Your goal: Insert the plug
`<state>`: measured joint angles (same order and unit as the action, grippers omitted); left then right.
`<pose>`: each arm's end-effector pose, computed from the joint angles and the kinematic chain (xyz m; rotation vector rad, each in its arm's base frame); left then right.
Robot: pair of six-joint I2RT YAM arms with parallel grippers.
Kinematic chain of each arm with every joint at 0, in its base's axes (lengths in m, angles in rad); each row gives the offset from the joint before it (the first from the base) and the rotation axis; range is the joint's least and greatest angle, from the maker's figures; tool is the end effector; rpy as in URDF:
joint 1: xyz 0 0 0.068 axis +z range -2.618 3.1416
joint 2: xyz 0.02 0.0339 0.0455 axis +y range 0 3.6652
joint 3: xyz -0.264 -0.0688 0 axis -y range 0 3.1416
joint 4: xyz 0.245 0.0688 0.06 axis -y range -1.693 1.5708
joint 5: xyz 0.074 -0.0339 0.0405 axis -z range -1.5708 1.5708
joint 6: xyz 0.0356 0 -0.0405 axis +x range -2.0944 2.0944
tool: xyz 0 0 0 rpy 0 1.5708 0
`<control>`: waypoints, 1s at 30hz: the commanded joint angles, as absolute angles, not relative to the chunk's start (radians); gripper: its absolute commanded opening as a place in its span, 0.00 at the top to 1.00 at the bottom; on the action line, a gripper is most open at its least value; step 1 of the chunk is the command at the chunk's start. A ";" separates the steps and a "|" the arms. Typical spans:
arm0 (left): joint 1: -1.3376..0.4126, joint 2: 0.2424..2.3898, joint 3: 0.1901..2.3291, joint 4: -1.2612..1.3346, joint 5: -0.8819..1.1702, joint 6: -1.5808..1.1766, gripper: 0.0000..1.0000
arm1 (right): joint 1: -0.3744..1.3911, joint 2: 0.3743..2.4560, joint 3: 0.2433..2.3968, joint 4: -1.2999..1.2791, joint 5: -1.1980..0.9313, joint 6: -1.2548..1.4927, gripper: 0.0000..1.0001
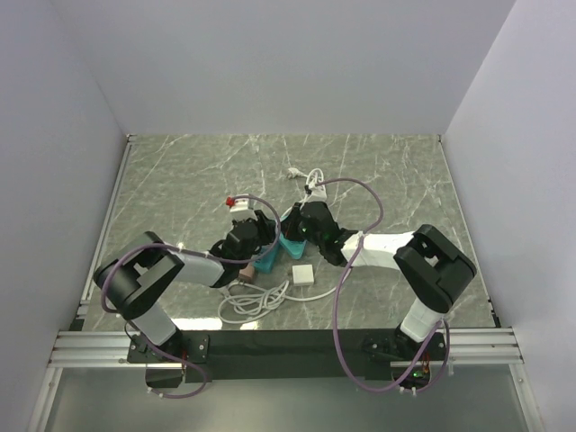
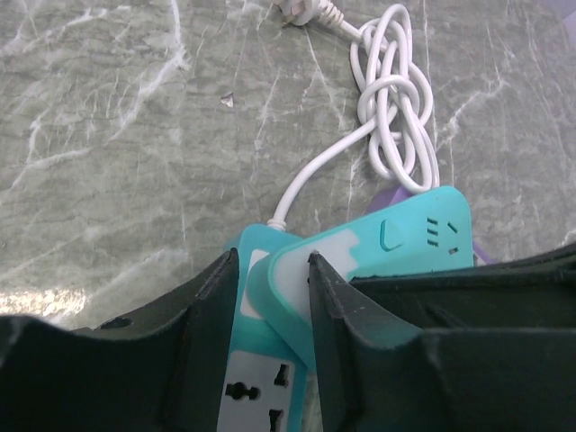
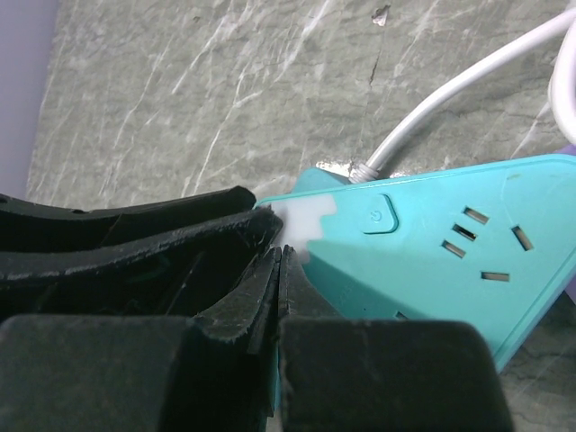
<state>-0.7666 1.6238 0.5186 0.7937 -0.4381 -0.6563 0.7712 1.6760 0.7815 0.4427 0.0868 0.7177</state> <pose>0.2256 -0.1963 0.1526 -0.1995 1.8812 -0.5735 0.2505 0.2392 0.1747 0.0009 2.1281 0.8347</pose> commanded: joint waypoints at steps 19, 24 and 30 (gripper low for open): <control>-0.736 1.809 0.517 0.808 -0.368 -0.752 0.73 | 0.830 1.828 0.819 0.186 0.133 0.752 1.00; -0.732 1.827 0.511 0.816 -0.370 -0.756 0.74 | 0.834 1.842 0.793 0.192 0.129 0.769 1.00; -0.726 1.792 0.485 0.834 -0.383 -0.729 0.71 | 0.834 1.804 0.799 0.221 0.124 0.743 1.00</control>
<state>-0.7155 1.7702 0.5312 0.9920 -0.4309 -0.7685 0.8055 1.7546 0.8505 0.4408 0.1772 0.7742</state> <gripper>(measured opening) 0.285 0.005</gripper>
